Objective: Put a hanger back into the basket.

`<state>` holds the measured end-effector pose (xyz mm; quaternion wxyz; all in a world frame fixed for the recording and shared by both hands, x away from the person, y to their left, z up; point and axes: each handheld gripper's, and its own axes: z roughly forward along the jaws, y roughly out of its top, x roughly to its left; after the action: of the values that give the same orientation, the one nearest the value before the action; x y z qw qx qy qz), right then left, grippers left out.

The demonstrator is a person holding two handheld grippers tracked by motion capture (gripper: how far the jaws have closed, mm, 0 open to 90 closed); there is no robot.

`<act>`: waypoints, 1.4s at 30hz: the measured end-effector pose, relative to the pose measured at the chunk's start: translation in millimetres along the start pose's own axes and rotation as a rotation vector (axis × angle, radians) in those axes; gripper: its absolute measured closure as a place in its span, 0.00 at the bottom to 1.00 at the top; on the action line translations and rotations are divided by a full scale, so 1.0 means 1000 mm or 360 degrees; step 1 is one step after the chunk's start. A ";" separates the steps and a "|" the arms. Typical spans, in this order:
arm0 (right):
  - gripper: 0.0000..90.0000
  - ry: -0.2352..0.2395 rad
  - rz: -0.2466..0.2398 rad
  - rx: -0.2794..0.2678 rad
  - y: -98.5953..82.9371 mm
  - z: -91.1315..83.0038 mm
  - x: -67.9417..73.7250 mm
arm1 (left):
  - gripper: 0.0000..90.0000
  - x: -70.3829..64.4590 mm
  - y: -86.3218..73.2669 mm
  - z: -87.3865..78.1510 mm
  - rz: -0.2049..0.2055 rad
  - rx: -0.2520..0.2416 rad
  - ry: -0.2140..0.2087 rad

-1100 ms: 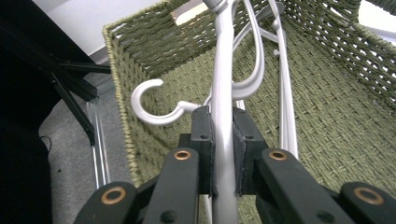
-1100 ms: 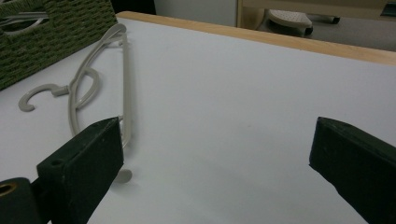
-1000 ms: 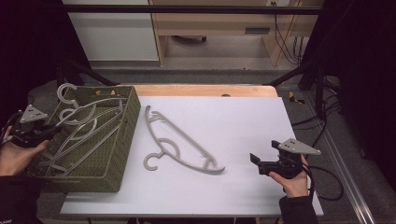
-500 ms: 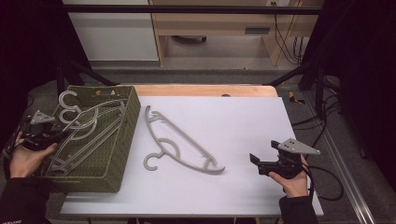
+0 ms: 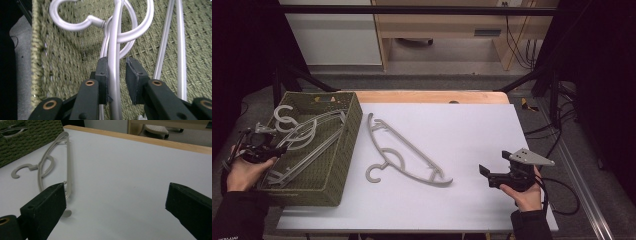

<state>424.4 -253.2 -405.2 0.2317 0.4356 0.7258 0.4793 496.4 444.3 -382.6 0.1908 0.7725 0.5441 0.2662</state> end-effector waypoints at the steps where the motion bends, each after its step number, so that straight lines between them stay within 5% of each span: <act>1: 0.04 0.0003 -0.0007 0.0002 0.000 0.000 -0.001 | 0.80 0.001 -0.001 0.001 -0.0011 0.0006 -0.0005; 10: 0.04 0.0005 -0.0002 -0.0010 0.000 -0.001 -0.001 | 0.69 0.000 -0.002 -0.003 -0.0019 -0.0040 0.0001; 20: 0.04 0.0014 0.0000 -0.0013 0.000 -0.001 -0.001 | 0.57 0.000 -0.005 -0.028 -0.0090 -0.0264 -0.0033; 26: 0.05 0.0026 -0.0009 -0.0024 0.001 -0.002 0.000 | 0.47 -0.017 -0.006 -0.043 -0.0102 -0.0518 -0.0219; 34: 0.05 0.0048 -0.0013 -0.0041 0.006 -0.004 0.004 | 0.34 -0.058 -0.005 -0.061 -0.0070 -0.0784 -0.0466; 42: 0.04 0.0063 -0.0030 -0.0061 0.011 -0.005 0.010 | 0.20 -0.110 -0.004 -0.071 0.0026 -0.0922 -0.0694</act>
<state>420.0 -245.1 -392.9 0.2300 0.4147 0.7251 0.4994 419.9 342.4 -351.8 0.5111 0.7294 0.3863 0.2400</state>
